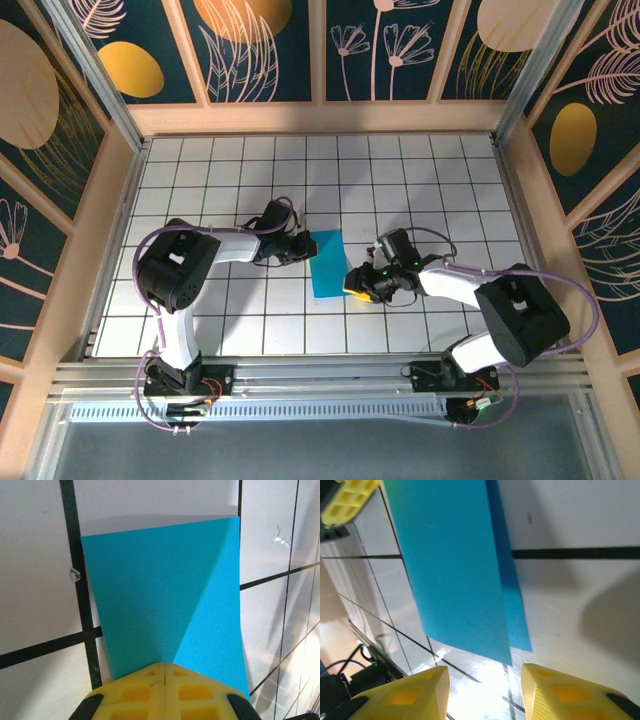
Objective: Fold a paper plane with a square sheet of paper (fold left side to right side)
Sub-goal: Fold the triangle a second time at the center of the table.
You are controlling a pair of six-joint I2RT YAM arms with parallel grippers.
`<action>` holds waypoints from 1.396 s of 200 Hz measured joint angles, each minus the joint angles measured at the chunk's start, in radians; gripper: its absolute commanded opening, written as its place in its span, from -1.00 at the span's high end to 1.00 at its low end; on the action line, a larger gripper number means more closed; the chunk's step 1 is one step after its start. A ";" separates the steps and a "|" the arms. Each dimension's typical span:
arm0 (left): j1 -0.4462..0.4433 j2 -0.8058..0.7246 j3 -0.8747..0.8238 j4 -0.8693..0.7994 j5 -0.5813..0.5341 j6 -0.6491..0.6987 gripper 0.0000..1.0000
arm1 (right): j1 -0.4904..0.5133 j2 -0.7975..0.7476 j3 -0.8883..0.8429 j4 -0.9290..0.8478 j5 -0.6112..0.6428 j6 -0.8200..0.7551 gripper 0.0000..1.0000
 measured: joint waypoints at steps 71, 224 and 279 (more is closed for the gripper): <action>0.000 0.000 0.000 0.000 0.000 0.001 1.00 | -0.001 0.083 -0.005 0.164 -0.027 0.055 0.21; 0.000 0.000 0.000 0.000 0.000 0.012 0.95 | -0.105 0.288 0.154 0.296 -0.087 0.016 0.47; -0.004 -0.016 0.001 0.002 -0.002 0.022 0.49 | -0.112 0.315 0.154 0.297 -0.100 0.013 1.00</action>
